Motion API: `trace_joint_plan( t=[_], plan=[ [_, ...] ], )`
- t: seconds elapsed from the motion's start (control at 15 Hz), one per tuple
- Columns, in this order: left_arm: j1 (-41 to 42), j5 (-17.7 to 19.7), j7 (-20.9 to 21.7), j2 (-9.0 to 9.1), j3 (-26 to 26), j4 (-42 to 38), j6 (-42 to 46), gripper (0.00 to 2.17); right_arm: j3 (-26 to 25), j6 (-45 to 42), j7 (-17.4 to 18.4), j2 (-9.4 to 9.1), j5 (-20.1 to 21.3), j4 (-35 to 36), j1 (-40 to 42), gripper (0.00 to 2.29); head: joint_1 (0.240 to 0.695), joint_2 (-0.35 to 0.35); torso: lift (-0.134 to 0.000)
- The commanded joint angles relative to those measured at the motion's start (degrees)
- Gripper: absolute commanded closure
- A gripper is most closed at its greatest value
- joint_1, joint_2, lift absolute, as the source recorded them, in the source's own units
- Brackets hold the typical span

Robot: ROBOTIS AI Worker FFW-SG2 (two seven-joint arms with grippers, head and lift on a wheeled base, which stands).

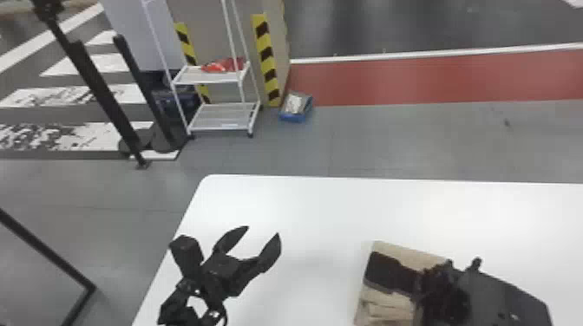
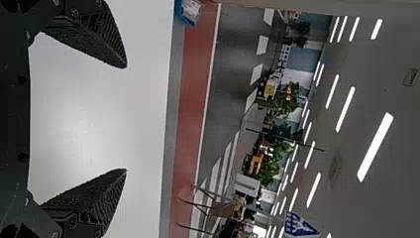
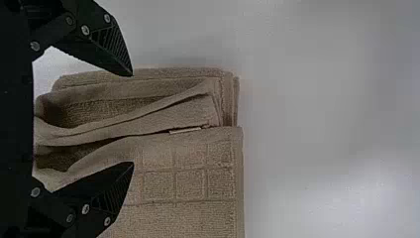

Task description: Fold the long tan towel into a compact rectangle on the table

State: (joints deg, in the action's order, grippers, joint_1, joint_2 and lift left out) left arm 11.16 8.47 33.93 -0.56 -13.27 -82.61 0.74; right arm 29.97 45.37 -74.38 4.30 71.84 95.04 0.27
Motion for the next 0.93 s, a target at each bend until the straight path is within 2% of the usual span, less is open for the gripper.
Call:
trace_joint_plan(
  t=[0.0,0.4,0.87],
  plan=[
    [0.0,0.06,0.08,-0.05,0.0,-0.01,0.0,0.15,0.26,0.12,0.29,-0.17,0.67,-0.56,0.0,0.29,0.695,0.201,0.0],
    [0.0,0.15,0.17,-0.05,-0.09,-0.01,0.0,0.15,0.96,0.12,1.25,-0.52,2.43,-1.53,-0.09,0.35,0.695,0.199,0.0],
    [0.0,0.15,0.26,-0.05,0.0,-0.01,0.0,0.15,0.61,0.47,1.52,-0.69,2.43,-1.35,-0.18,0.41,0.695,0.198,0.0]
  ],
)
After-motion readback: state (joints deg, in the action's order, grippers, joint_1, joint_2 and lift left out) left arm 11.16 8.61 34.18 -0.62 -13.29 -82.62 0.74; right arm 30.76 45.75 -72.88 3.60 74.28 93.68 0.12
